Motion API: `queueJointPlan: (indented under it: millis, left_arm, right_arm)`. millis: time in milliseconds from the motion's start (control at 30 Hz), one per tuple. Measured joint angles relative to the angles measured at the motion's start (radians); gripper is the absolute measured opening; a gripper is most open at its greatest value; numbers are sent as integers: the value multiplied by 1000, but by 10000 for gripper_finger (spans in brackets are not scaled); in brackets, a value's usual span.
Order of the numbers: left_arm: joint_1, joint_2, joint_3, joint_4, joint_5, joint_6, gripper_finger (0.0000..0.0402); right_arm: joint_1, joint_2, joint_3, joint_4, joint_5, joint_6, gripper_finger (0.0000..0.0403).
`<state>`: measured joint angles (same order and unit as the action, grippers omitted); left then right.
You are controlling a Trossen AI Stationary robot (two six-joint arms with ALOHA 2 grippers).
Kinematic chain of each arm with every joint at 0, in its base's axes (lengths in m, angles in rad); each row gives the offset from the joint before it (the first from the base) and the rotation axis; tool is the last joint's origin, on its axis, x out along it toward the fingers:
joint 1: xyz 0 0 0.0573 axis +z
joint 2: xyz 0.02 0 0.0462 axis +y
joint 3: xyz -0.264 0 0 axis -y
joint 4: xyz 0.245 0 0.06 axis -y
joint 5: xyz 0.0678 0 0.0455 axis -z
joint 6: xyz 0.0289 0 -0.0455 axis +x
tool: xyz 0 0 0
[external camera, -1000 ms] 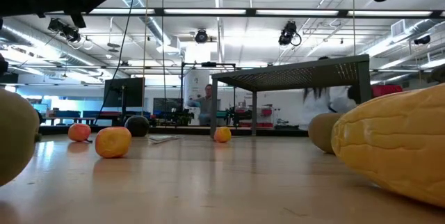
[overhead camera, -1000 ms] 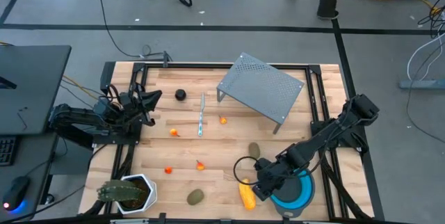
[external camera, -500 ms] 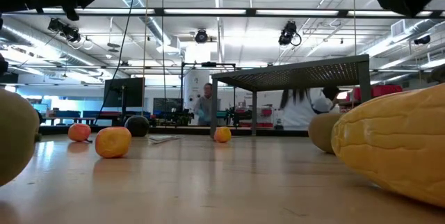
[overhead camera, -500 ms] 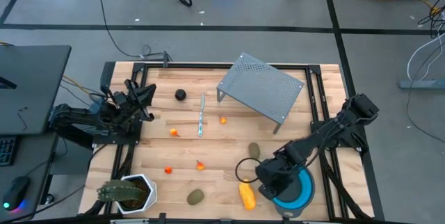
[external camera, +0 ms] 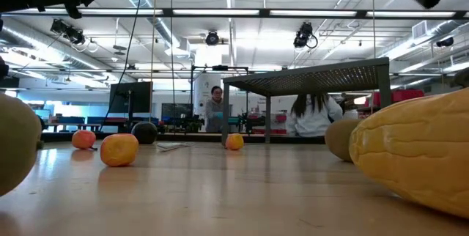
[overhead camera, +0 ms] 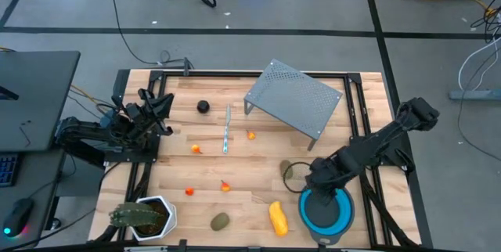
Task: Pick & Place Fruit
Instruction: Put the blue strainer bowl on the shelf
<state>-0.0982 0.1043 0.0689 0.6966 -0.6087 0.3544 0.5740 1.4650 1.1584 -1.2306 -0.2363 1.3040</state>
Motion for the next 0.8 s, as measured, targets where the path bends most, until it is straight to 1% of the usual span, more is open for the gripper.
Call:
queueJointPlan:
  millis: [67, 167, 333, 433, 500, 733, 800]
  left_arm:
    - [0, 0, 0, 0, -1, 2, 32]
    - [0, 0, 0, -1, -1, 0, 32]
    - [0, 0, 0, -7, 0, -8, 32]
    - [0, 0, 0, -25, 0, -30, 32]
    - [0, 0, 0, -26, 0, -33, 32]
    - [0, 0, 0, -58, 0, -55, 32]
    - [0, 0, 0, -55, 0, -59, 32]
  right_arm:
    - [24, -17, 0, -36, 44, 43, 189]
    - [59, -19, 0, -84, 61, 84, 189]
    - [105, -16, -21, -72, 66, 137, 189]
    - [136, -16, -30, -60, 113, 178, 189]
    - [156, -16, -34, -48, 141, 184, 189]
    - [196, -16, -36, -50, 152, 222, 189]
    - [211, -16, -36, -52, 169, 223, 189]
